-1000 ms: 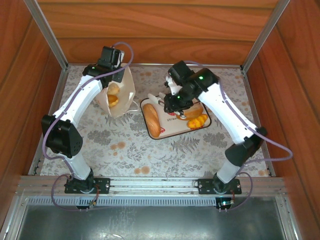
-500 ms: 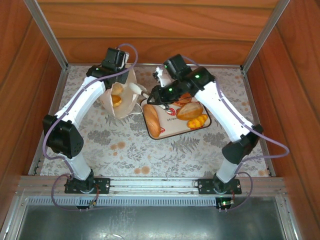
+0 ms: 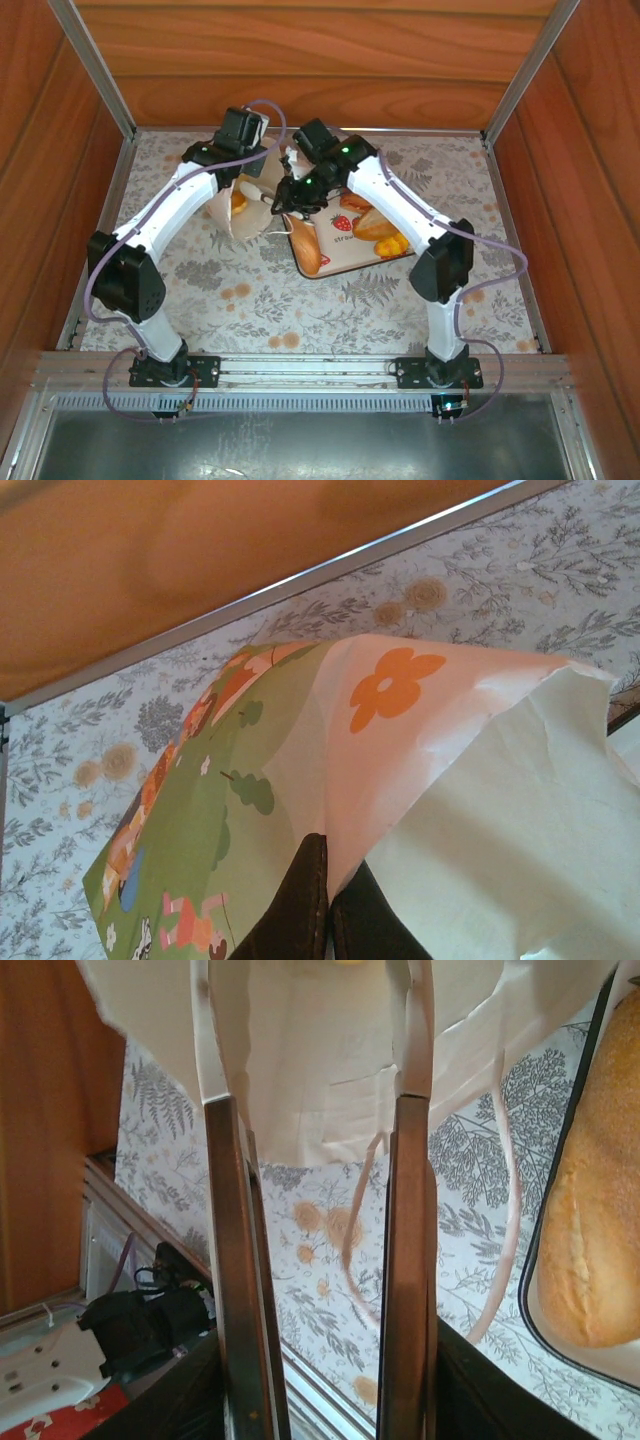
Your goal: Take the fake bread out of the paper bag
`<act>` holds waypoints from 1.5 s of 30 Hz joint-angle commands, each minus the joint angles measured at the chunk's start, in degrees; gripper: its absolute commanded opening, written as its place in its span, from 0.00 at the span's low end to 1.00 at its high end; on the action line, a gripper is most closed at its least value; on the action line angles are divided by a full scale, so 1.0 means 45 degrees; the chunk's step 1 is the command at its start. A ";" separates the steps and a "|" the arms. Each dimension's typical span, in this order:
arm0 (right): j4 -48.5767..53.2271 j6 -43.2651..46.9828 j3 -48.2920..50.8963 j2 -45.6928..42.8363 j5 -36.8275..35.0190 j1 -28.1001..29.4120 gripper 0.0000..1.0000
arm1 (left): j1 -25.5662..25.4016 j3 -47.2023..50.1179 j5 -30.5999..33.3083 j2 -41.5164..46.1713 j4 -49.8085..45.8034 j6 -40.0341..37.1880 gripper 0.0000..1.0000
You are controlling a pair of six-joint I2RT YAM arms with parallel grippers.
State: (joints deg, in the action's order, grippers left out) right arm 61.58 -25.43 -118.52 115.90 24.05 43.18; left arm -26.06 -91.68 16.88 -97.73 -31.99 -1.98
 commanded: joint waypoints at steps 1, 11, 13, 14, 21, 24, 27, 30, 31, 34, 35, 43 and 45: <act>0.0397 -0.0071 -0.0774 0.0620 0.0023 0.0188 0.47 | -0.0042 0.0164 0.0157 0.0510 0.0500 0.0313 0.00; 0.0277 -0.0470 -0.1581 0.1966 0.0253 0.0171 0.54 | -0.0063 0.0250 -0.0086 0.0520 0.0787 0.0275 0.00; 0.0398 -0.0535 -0.1944 0.2359 0.0395 0.0170 0.54 | -0.0058 0.0266 -0.0080 0.0489 0.0839 0.0302 0.00; 0.0379 -0.0559 -0.2067 0.2505 0.0499 0.0180 0.54 | -0.0049 0.0270 -0.0090 0.0470 0.0847 0.0327 0.00; 0.0303 -0.0696 -0.2569 0.3321 0.0992 0.0135 0.54 | -0.0087 0.0352 -0.0082 0.0479 0.0872 0.0420 0.00; 0.0187 -0.0754 -0.2566 0.3510 0.1179 0.0131 0.54 | -0.0087 0.0324 -0.0102 0.0405 0.0895 0.0438 0.00; 0.0116 -0.0801 -0.2516 0.3710 0.1251 0.0112 0.54 | -0.0101 0.0329 -0.0177 0.0371 0.0897 0.0480 0.00; -0.0081 -0.0909 -0.2555 0.3900 0.1345 0.0092 0.54 | -0.0107 0.0352 -0.0178 0.0363 0.0897 0.0478 0.00; -0.0146 -0.0930 -0.2569 0.3961 0.1398 0.0073 0.54 | -0.0120 0.0354 -0.0179 0.0373 0.0897 0.0486 0.00; -0.0336 -0.1065 -0.2606 0.4081 0.1514 0.0014 0.53 | -0.0127 0.0373 -0.0181 0.0392 0.0917 0.0478 0.00; -0.0400 -0.1101 -0.2641 0.4121 0.1563 0.0014 0.53 | -0.0127 0.0368 -0.0207 0.0409 0.0909 0.0472 0.00; -0.0710 -0.1375 -0.3156 0.4663 0.1689 -0.0103 0.51 | -0.0131 0.0373 -0.0316 0.0439 0.0933 0.0472 0.00; -0.0806 -0.1437 -0.3270 0.4729 0.1695 -0.0123 0.48 | -0.0134 0.0361 -0.0319 0.0432 0.0933 0.0473 0.00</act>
State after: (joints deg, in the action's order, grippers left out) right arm 59.59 -31.03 -131.37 136.20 29.15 43.05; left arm -26.28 -90.13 16.62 -97.17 -29.50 -0.97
